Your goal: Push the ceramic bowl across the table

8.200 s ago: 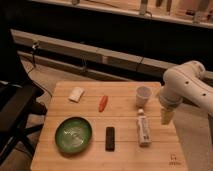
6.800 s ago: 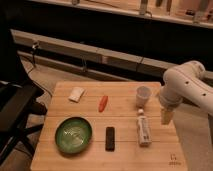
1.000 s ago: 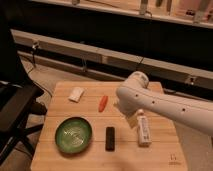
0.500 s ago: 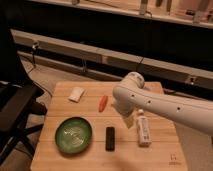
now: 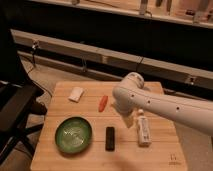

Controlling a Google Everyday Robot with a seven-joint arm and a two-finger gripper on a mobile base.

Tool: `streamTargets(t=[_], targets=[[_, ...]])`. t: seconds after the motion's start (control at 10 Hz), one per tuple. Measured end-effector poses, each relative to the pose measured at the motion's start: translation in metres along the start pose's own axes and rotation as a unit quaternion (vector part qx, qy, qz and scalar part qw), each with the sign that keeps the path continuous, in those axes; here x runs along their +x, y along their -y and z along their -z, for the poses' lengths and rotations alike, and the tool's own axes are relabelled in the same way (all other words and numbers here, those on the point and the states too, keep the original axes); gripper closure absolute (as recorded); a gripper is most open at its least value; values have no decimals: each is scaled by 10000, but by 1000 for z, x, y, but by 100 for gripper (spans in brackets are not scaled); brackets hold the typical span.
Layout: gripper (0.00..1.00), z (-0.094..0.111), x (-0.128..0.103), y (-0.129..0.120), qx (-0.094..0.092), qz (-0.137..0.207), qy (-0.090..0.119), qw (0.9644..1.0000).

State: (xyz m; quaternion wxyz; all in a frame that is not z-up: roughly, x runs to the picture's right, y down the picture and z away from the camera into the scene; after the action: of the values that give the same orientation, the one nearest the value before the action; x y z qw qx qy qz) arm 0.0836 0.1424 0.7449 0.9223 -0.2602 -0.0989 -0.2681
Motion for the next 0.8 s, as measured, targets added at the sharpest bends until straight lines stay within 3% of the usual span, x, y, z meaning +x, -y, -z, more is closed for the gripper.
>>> streamTargets(t=[0.8], targets=[[20, -8, -8, 6, 6, 99, 40, 9999]])
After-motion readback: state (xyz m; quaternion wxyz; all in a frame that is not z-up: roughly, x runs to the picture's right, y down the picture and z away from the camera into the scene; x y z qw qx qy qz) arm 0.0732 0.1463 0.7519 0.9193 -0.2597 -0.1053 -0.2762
